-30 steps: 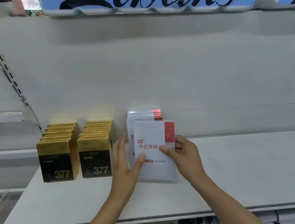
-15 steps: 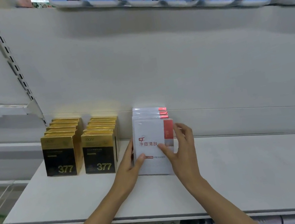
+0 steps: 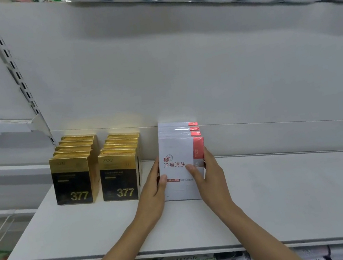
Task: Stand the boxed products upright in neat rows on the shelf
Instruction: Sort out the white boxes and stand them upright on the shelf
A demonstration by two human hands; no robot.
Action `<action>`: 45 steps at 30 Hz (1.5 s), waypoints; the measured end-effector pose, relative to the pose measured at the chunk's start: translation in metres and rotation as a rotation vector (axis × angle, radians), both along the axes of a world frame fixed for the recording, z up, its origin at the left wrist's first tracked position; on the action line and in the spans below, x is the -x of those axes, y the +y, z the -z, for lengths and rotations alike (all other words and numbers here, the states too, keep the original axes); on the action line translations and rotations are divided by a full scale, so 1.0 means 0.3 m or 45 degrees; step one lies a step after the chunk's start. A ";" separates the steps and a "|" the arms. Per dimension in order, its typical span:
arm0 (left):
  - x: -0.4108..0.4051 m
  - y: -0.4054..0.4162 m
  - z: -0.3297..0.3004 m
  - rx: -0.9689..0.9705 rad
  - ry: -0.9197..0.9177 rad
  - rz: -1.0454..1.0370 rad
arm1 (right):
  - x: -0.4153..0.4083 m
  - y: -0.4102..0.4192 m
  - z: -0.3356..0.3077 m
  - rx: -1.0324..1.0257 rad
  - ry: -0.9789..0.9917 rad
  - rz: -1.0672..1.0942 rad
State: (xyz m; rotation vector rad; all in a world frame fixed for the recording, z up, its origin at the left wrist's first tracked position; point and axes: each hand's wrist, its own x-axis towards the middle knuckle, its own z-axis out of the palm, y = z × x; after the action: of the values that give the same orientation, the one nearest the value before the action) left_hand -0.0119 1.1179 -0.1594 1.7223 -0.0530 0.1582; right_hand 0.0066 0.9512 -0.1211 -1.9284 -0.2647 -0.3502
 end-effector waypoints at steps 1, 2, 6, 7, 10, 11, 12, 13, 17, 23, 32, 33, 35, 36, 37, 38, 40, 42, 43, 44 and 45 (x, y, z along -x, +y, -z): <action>0.002 -0.001 -0.004 -0.006 -0.023 -0.014 | -0.002 -0.006 -0.001 0.018 -0.001 -0.008; 0.005 -0.002 -0.007 -0.012 -0.046 -0.034 | -0.005 -0.015 -0.003 0.037 0.001 -0.021; 0.040 0.001 -0.024 -0.280 -0.266 -0.240 | -0.012 -0.080 -0.026 0.109 0.055 -0.059; 0.053 -0.002 -0.036 -0.347 -0.373 -0.278 | -0.007 -0.106 -0.034 0.128 0.046 -0.034; 0.085 -0.028 -0.095 -0.439 -0.598 -0.239 | 0.033 -0.209 -0.063 0.148 -0.006 0.019; 0.093 -0.043 -0.118 -0.470 -0.643 -0.185 | 0.055 -0.245 -0.076 0.148 -0.016 0.023; 0.096 -0.060 -0.140 -0.502 -0.666 -0.115 | 0.078 -0.283 -0.090 0.149 -0.025 0.019; 0.097 -0.083 -0.164 -0.518 -0.661 -0.041 | 0.100 -0.321 -0.103 0.154 -0.034 0.012; 0.090 -0.228 -0.241 -0.437 -0.527 0.242 | 0.191 -0.473 -0.146 0.239 -0.045 -0.006; 0.122 -0.542 -0.291 -0.405 -0.538 0.484 | 0.343 -0.776 -0.170 0.342 -0.049 0.069; 0.277 -1.132 -0.281 -0.345 -0.549 0.709 | 0.598 -1.340 -0.178 0.368 -0.008 0.216; 0.290 -1.196 -0.280 -0.346 -0.555 0.725 | 0.623 -1.403 -0.178 0.371 -0.007 0.229; 0.316 -1.320 -0.277 -0.333 -0.558 0.761 | 0.671 -1.525 -0.174 0.364 -0.003 0.262; 0.328 -1.378 -0.276 -0.319 -0.558 0.780 | 0.695 -1.581 -0.175 0.353 0.005 0.278; 0.338 -1.436 -0.275 -0.303 -0.559 0.799 | 0.716 -1.636 -0.174 0.347 0.009 0.290; 0.346 -1.492 -0.274 -0.290 -0.561 0.817 | 0.735 -1.689 -0.173 0.350 0.007 0.302; 0.358 -1.597 -0.268 -0.277 -0.564 0.851 | 0.769 -1.787 -0.170 0.367 0.008 0.329; 0.360 -1.699 -0.262 -0.268 -0.565 0.890 | 0.793 -1.880 -0.165 0.376 0.026 0.357; 0.358 -1.751 -0.259 -0.264 -0.567 0.911 | 0.800 -1.927 -0.163 0.384 0.037 0.371; 0.352 -1.804 -0.258 -0.262 -0.570 0.930 | 0.802 -1.974 -0.161 0.394 0.042 0.384; 0.342 -1.856 -0.257 -0.260 -0.572 0.948 | 0.801 -2.022 -0.158 0.399 0.044 0.398</action>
State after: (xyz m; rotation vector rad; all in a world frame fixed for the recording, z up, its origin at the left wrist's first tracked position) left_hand -0.1144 0.5612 -0.0823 1.7277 -1.0544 -0.0200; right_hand -0.2335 0.3447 -0.0736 -2.2888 0.0094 -0.5038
